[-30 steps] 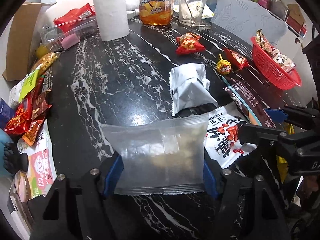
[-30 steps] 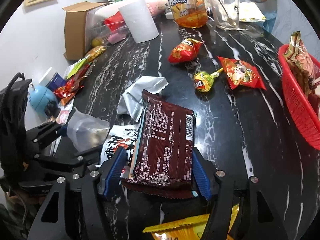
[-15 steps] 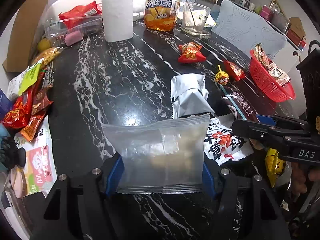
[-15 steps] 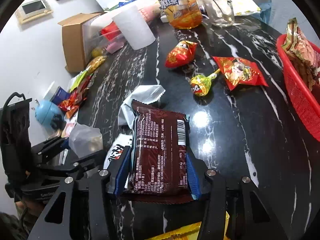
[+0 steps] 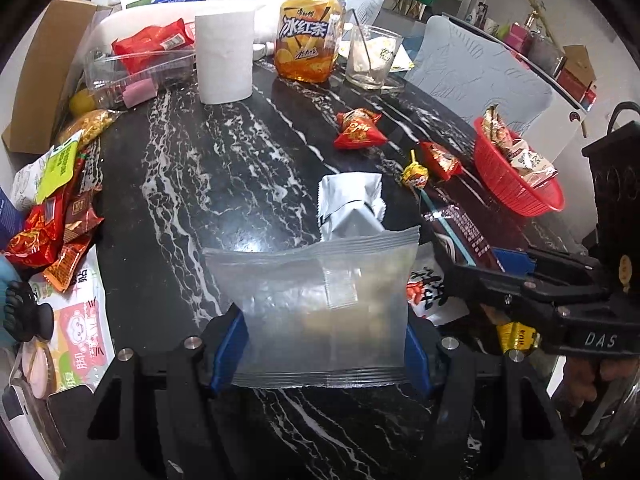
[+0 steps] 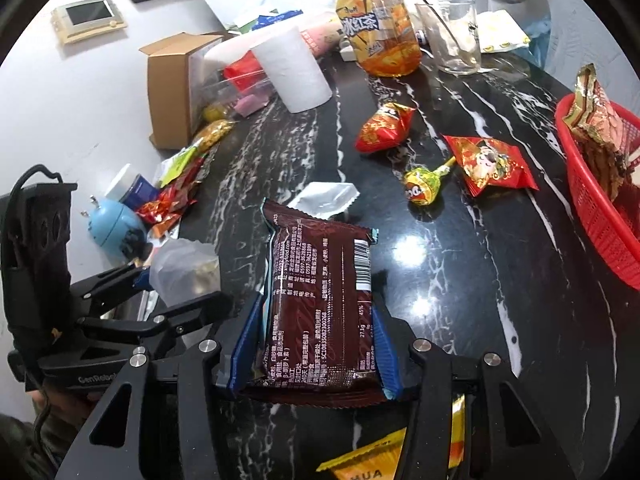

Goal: Organize snacks

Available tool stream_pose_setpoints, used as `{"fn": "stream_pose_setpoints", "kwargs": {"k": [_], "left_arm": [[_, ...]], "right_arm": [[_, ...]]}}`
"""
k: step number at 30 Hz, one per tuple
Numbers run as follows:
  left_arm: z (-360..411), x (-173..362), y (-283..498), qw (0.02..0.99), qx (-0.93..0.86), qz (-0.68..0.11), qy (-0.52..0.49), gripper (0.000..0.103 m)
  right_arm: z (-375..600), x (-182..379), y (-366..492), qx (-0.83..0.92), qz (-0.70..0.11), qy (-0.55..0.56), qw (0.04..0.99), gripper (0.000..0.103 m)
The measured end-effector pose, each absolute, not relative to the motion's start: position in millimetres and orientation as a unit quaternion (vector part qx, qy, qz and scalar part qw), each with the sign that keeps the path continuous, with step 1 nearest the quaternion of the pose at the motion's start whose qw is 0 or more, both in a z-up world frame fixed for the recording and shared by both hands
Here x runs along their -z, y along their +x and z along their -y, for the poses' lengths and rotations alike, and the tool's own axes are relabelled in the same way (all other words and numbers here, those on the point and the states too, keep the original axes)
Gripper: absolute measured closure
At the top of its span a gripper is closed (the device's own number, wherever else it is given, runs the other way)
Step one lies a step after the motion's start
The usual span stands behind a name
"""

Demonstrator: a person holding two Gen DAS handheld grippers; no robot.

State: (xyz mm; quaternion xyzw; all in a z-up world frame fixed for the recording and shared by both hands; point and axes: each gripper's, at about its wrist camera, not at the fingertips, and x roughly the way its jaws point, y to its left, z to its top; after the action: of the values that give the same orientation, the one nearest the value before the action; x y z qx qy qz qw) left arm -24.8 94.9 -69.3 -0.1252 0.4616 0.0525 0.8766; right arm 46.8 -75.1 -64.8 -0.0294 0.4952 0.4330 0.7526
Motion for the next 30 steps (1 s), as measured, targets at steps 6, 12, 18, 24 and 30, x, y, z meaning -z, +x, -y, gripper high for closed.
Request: {"fn": "stream_pose_setpoints", "kwargs": {"k": [6,12,18,24,30], "left_arm": [[-86,60,-24,0.882,-0.035,-0.454,-0.122,0.037],[-68,51,-21,0.889,-0.009,-0.445,-0.11,0.037],[-45,37,-13,0.898,0.025,-0.429,-0.092,0.037],[-16,25,-3,0.902,0.072,-0.419,-0.074,0.037],[18,11,9,0.905,0.119,-0.406,-0.052,0.037]], "right_arm": [[83,55,39,-0.433,-0.485,-0.029,0.76,0.052],[98,47,32,-0.424,-0.474,-0.02,0.772,0.052],[122,30,26,-0.405,-0.452,-0.016,0.795,0.052],[153,11,22,-0.378,-0.429,-0.008,0.82,0.052],[183,-1,19,-0.352,-0.414,0.0,0.84,0.052]]}}
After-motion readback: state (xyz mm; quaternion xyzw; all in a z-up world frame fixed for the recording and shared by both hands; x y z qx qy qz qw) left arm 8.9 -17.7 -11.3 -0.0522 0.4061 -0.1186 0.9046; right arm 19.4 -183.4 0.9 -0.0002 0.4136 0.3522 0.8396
